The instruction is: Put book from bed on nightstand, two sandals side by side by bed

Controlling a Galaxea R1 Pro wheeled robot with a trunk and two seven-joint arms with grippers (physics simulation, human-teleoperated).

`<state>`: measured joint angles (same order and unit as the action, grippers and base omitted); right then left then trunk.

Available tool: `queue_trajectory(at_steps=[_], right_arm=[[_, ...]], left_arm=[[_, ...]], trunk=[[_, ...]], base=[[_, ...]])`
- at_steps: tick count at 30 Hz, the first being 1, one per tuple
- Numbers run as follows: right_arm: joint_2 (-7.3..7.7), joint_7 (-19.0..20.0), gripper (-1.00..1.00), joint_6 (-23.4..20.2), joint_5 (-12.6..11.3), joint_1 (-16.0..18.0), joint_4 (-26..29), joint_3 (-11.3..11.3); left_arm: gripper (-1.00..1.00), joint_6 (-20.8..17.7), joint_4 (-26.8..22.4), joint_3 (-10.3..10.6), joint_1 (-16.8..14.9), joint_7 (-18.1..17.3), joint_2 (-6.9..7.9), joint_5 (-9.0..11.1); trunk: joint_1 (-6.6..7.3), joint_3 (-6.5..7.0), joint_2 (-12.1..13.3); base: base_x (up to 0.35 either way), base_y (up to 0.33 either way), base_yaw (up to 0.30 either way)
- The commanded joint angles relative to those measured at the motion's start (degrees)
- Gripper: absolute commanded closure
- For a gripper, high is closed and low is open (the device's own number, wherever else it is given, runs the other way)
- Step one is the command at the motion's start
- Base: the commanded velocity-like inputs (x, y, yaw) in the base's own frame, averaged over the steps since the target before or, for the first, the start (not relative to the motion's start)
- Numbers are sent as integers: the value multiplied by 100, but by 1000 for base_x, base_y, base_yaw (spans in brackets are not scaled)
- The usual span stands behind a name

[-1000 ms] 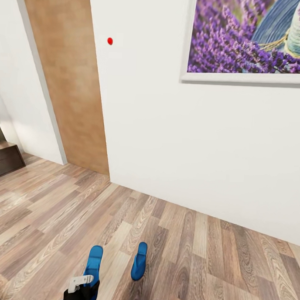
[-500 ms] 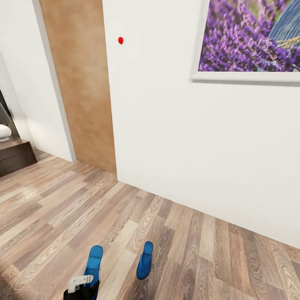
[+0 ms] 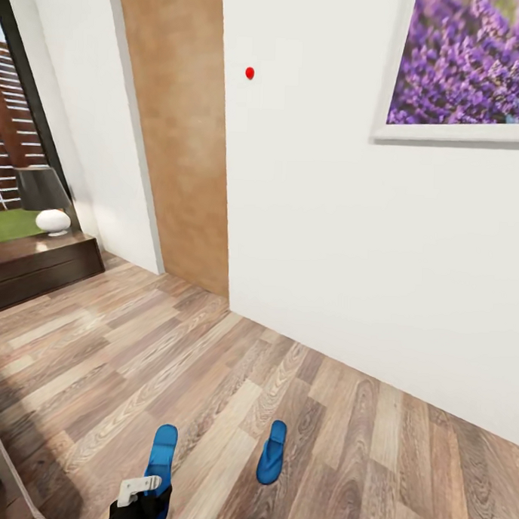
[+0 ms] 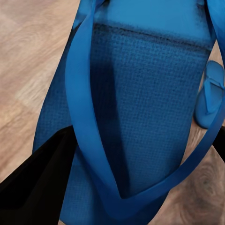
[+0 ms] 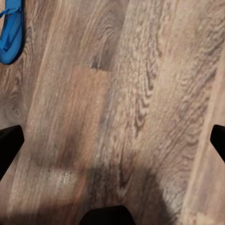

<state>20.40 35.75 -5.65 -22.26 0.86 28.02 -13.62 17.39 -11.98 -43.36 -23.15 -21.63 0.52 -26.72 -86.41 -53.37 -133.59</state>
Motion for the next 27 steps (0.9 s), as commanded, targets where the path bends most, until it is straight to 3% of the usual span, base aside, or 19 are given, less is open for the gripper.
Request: queue_trajectory(at_steps=[1,6,18,27], right_arm=[[-1,28,-100,-59,-59,2,2,-18],[-1,28,-100,-59,-59,2,2,-18],[-1,28,-100,-59,-59,2,2,-18],[-1,28,-100,-59,-59,2,2,-18]], left_arm=[[100,25,3,-48,-5,-17,0,-52],[100,24,3,-48,-5,-17,0,-52],[100,24,3,-50,-5,-17,0,-52],[100,23,3,-50,-5,-17,0,-52]], trunk=[[1,-5,-2],[1,-5,-2],[1,-5,-2],[1,-5,-2]], base=[[0,0,57],[87,0,25],[297,0,2],[63,11,0]])
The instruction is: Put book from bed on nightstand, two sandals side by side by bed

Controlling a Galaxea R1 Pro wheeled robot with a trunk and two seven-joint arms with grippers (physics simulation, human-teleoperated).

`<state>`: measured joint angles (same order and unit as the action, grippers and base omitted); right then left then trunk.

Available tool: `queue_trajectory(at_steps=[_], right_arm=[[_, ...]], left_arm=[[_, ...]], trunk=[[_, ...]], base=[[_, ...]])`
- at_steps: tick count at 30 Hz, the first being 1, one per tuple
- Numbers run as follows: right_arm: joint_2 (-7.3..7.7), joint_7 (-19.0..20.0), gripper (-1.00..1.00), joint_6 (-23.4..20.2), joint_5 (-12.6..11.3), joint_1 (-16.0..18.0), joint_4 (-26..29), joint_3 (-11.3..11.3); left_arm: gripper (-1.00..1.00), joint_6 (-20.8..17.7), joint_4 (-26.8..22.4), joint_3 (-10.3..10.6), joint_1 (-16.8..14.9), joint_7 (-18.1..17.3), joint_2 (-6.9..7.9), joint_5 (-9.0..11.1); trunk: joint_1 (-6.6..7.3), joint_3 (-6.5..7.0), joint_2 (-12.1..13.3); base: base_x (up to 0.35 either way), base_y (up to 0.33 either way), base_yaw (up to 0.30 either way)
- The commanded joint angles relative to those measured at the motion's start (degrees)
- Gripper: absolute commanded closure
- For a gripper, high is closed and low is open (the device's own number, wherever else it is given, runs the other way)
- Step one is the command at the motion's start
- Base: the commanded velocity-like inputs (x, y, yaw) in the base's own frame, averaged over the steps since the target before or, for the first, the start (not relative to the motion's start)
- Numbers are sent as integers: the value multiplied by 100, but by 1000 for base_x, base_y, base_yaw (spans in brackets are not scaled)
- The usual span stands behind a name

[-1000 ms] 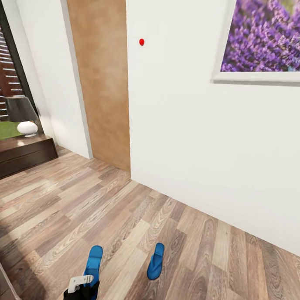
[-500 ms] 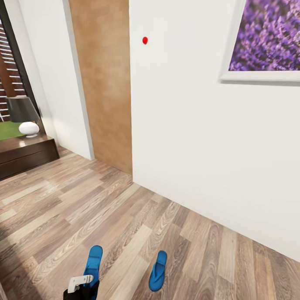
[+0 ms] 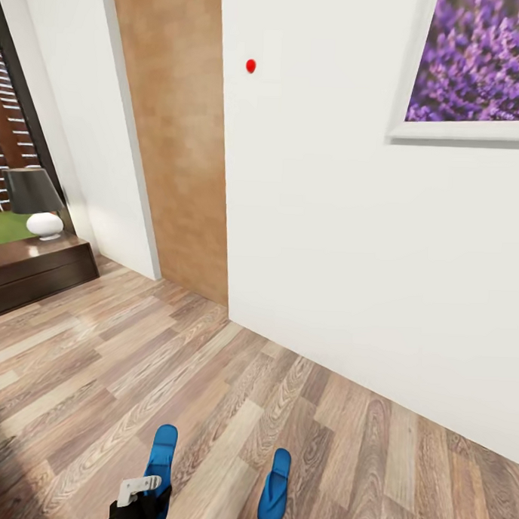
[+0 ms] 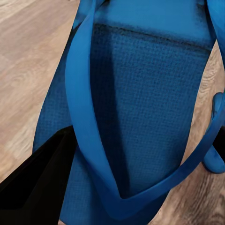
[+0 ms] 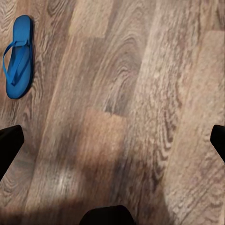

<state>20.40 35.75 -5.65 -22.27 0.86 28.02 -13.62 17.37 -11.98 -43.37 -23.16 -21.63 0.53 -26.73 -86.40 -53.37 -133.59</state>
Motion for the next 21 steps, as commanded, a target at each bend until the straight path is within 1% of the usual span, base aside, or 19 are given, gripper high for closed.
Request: queue_trajectory(at_steps=[1,6,10,21], right_arm=[[-1,29,-100,-59,-58,2,2,-18],[-1,29,-100,-59,-58,2,2,-18],[-1,29,-100,-59,-58,2,2,-18],[-1,29,-100,-59,-58,2,2,-18]], left_arm=[[100,26,3,-49,-5,-17,-1,-52],[100,24,3,-47,-5,-17,-1,-52],[100,24,3,-48,-5,-17,-1,-52],[100,24,3,-42,-5,-17,-1,-52]], trunk=[[0,-5,-2],[0,-5,-2],[0,-5,-2],[0,-5,-2]], base=[[166,98,0],[197,118,0],[35,19,35],[2,1,265]])
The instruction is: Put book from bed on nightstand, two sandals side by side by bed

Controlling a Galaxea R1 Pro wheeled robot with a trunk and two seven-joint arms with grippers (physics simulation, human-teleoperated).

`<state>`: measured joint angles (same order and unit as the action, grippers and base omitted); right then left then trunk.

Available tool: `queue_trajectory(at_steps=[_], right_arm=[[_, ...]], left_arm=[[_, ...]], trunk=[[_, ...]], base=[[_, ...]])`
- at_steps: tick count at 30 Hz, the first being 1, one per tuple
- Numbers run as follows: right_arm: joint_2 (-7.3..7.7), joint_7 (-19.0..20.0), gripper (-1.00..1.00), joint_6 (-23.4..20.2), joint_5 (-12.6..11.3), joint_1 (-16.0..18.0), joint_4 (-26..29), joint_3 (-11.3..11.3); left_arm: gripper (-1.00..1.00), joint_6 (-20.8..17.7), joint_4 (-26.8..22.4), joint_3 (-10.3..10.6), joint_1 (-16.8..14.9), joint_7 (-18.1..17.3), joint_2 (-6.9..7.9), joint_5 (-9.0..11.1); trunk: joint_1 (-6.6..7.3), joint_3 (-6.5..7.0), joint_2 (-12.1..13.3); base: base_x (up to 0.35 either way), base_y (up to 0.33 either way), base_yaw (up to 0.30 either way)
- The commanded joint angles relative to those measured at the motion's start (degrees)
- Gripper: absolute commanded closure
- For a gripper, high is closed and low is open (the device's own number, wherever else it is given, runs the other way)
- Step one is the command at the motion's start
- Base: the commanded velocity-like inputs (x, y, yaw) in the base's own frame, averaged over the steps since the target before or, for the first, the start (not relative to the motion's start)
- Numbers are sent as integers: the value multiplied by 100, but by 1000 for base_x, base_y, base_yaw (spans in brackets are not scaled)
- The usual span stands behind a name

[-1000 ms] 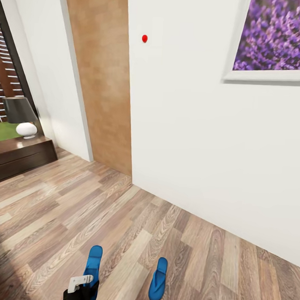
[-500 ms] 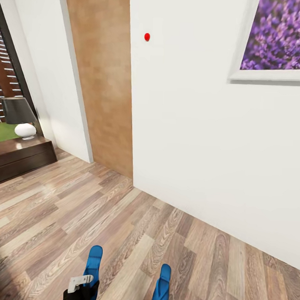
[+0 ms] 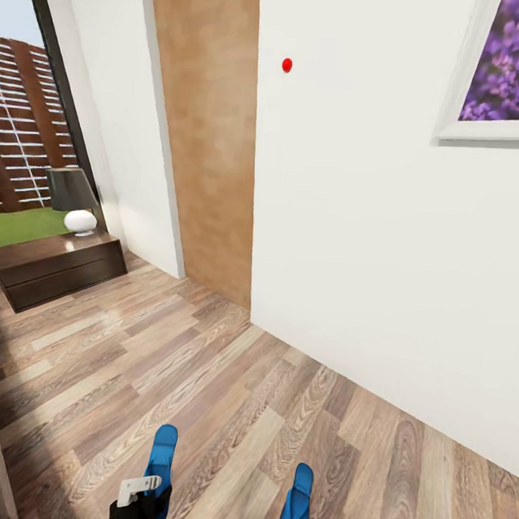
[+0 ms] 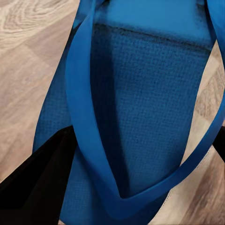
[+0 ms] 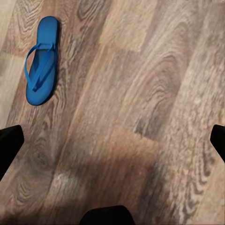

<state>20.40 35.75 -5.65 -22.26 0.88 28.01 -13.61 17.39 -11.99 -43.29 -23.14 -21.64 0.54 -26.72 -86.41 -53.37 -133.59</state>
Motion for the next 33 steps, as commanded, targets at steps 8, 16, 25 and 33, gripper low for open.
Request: queue_trajectory(at_steps=[8,16,25,33], right_arm=[[-1,28,-100,-59,-59,0,3,-19],[-1,28,-100,-59,-59,0,3,-19],[-1,32,-100,-59,-57,0,3,-19],[-1,28,-100,-59,-57,0,3,-19]], left_arm=[[100,19,4,-51,-6,-15,-1,-52],[100,19,4,-52,-6,-16,-1,-52],[100,19,4,-50,-6,-16,-1,-52],[100,19,4,-48,-6,-16,-3,-52]], trunk=[[1,-5,-2],[1,-5,-2],[1,-5,-2],[1,-5,-2]], base=[[85,0,133],[201,0,4],[12,0,27],[0,0,259]])
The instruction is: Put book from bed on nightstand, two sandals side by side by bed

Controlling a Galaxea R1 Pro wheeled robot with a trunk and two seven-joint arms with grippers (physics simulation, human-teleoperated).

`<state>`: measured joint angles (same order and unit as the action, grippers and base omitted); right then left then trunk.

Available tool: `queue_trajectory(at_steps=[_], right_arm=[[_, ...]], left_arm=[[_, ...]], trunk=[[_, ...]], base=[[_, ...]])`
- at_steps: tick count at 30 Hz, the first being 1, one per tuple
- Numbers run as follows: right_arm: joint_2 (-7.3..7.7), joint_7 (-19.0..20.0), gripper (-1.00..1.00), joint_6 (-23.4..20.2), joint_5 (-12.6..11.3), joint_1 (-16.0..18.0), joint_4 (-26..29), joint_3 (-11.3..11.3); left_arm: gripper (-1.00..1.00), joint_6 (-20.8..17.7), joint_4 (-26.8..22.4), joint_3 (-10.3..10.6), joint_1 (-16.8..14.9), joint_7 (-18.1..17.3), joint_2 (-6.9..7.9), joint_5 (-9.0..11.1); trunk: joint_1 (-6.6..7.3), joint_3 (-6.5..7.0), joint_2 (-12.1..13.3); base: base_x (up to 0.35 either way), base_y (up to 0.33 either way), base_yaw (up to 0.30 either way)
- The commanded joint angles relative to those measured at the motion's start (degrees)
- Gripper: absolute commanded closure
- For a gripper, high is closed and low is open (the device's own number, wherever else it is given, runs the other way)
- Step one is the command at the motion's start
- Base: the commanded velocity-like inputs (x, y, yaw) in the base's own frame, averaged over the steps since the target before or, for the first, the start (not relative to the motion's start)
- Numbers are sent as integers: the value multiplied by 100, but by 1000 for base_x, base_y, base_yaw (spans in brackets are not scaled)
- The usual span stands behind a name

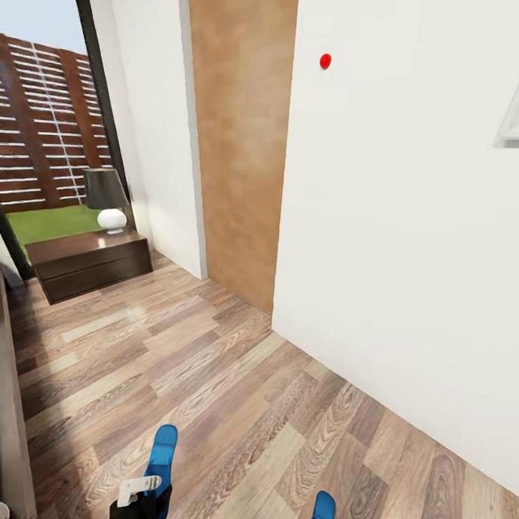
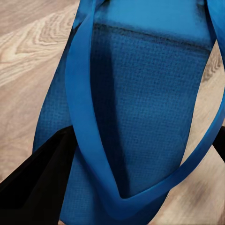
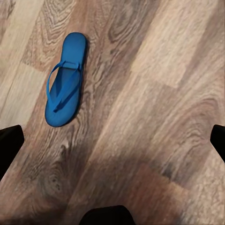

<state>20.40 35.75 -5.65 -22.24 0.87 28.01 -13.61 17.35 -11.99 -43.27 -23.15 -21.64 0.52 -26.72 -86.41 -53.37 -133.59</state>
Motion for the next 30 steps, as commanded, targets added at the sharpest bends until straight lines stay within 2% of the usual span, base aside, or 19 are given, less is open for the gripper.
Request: queue_trajectory(at_steps=[1,5,14,23,30], right_arm=[[-1,30,-100,-59,-60,1,6,-19],[-1,36,-100,-59,-61,1,3,-19],[-1,37,-100,-59,-61,1,4,-19],[-1,37,-100,-59,-61,1,10,-19],[-1,34,-100,-59,-61,1,5,-19]], left_arm=[[100,23,4,-50,-6,-16,-2,-53],[100,23,4,-50,-6,-16,-7,-54],[100,23,4,-51,-6,-16,-5,-53],[100,23,4,-51,-6,-16,-5,-53],[100,23,4,-51,-6,-16,-7,-53]], trunk=[[1,-5,-2],[1,-5,-2],[1,-5,-2],[1,-5,-2],[1,-5,-2]], base=[[0,0,150],[25,0,51],[249,0,3],[27,0,6],[1,0,208]])
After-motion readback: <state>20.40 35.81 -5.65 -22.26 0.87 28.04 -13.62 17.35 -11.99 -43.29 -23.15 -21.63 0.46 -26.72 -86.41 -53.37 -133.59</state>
